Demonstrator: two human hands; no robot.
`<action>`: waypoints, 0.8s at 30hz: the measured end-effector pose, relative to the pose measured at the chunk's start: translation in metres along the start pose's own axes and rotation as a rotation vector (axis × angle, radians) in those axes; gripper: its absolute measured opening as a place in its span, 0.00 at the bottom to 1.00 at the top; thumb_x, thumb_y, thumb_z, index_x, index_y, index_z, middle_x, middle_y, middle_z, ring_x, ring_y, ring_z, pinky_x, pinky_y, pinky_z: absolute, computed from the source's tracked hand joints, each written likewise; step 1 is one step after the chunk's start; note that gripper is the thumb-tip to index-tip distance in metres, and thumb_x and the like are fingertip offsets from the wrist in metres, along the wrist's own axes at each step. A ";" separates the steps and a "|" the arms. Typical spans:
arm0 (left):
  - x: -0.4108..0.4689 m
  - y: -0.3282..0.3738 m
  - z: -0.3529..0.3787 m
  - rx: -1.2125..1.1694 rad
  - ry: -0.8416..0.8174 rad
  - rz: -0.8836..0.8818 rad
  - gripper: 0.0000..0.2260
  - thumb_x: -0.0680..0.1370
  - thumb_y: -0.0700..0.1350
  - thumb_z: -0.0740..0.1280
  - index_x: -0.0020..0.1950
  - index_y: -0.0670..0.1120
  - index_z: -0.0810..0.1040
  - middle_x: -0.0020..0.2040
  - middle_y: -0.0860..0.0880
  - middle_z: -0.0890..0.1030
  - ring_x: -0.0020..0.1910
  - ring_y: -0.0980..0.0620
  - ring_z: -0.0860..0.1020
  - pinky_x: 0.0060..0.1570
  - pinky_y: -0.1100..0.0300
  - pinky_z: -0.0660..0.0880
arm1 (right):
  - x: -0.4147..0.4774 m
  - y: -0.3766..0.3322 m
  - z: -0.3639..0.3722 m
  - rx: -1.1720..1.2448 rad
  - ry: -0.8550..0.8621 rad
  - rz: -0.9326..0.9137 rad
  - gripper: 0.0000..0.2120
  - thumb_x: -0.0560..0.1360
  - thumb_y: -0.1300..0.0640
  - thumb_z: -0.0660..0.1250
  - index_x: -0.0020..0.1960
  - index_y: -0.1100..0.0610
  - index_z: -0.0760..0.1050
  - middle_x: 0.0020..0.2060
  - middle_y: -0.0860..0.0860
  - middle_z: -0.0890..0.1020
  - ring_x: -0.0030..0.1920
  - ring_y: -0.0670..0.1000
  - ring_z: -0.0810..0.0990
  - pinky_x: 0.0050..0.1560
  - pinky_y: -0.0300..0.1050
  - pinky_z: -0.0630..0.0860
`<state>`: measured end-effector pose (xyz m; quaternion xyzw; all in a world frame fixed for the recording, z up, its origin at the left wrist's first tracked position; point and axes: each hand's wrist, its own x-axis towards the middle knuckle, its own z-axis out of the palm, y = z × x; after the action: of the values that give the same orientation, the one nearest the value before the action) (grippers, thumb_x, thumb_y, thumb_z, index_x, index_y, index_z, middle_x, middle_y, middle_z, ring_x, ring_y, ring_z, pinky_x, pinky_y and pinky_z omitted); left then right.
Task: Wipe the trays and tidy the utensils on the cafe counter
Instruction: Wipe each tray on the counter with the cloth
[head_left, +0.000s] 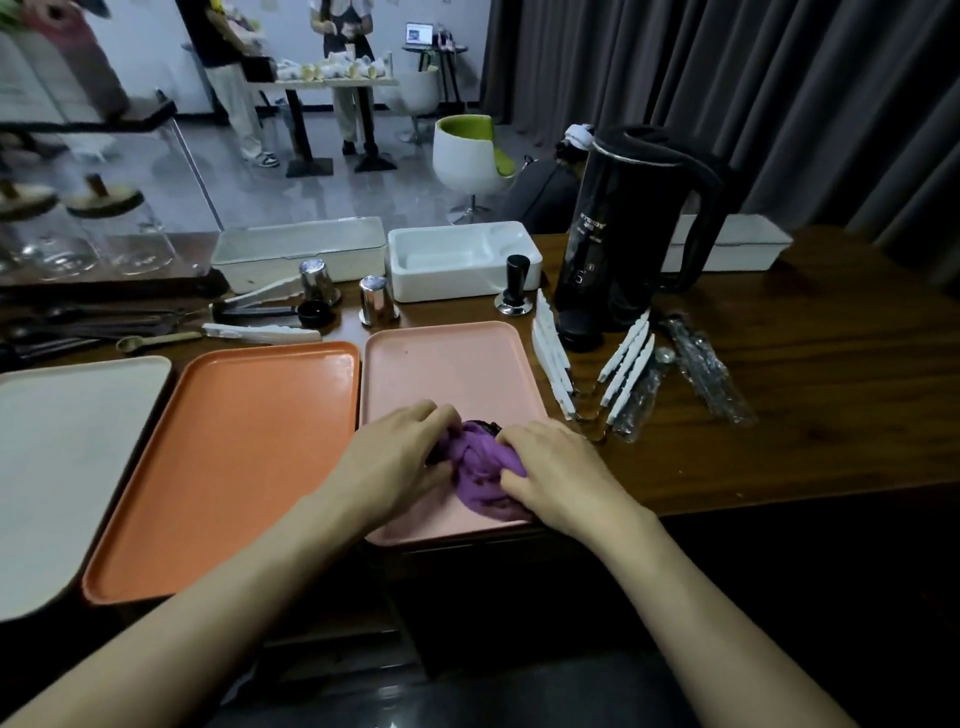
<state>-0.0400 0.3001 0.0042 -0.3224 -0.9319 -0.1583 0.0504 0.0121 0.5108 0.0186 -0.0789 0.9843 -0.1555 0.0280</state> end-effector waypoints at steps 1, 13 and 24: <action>0.004 0.008 0.000 -0.029 0.049 -0.002 0.16 0.74 0.50 0.72 0.59 0.51 0.74 0.49 0.53 0.75 0.45 0.48 0.76 0.39 0.54 0.72 | -0.004 0.006 -0.004 0.034 0.070 0.007 0.13 0.77 0.52 0.64 0.60 0.50 0.73 0.53 0.48 0.78 0.55 0.54 0.74 0.52 0.49 0.73; 0.067 0.141 0.059 -0.030 0.112 0.145 0.21 0.74 0.58 0.72 0.62 0.50 0.74 0.57 0.49 0.78 0.58 0.45 0.75 0.56 0.51 0.69 | -0.069 0.141 -0.028 0.067 0.410 0.291 0.17 0.74 0.59 0.70 0.61 0.47 0.78 0.56 0.46 0.81 0.57 0.54 0.73 0.58 0.53 0.74; 0.000 0.079 0.030 -0.360 0.112 -0.116 0.20 0.82 0.59 0.64 0.72 0.55 0.74 0.73 0.55 0.73 0.79 0.53 0.58 0.78 0.54 0.55 | -0.052 0.052 -0.005 0.297 0.494 0.184 0.22 0.79 0.58 0.64 0.73 0.50 0.73 0.75 0.48 0.69 0.80 0.50 0.57 0.79 0.54 0.48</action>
<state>0.0089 0.3683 -0.0034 -0.2625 -0.9014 -0.3427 0.0345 0.0552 0.5695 0.0090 0.0556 0.9308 -0.3089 -0.1873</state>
